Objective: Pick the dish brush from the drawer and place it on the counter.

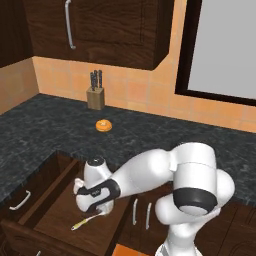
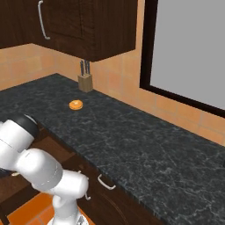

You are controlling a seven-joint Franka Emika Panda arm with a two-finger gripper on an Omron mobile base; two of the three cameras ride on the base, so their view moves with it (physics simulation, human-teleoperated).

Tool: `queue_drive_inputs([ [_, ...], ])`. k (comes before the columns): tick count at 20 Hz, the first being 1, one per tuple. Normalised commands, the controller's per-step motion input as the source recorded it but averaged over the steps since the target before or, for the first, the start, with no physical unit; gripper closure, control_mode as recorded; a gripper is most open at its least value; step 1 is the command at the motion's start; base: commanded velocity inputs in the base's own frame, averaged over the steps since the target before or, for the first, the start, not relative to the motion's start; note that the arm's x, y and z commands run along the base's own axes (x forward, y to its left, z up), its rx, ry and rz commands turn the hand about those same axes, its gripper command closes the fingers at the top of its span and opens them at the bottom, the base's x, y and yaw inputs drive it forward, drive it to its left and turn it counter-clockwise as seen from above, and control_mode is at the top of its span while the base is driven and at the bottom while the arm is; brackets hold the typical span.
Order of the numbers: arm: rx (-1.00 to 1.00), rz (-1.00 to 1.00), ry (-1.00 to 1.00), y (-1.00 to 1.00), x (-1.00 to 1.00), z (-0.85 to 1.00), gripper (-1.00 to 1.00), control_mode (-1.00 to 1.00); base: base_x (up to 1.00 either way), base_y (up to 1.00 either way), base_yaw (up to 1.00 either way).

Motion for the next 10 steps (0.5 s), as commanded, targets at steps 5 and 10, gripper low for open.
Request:
queue_drive_inputs([
  [5,-0.03,-0.83,0.01,0.51,0.08,0.0,-1.0,-1.0,0.0,0.0,0.0],
  [10,-0.04,-0.68,0.05,0.64,0.0,0.06,-1.0,-1.0,0.0,0.0,0.0],
])
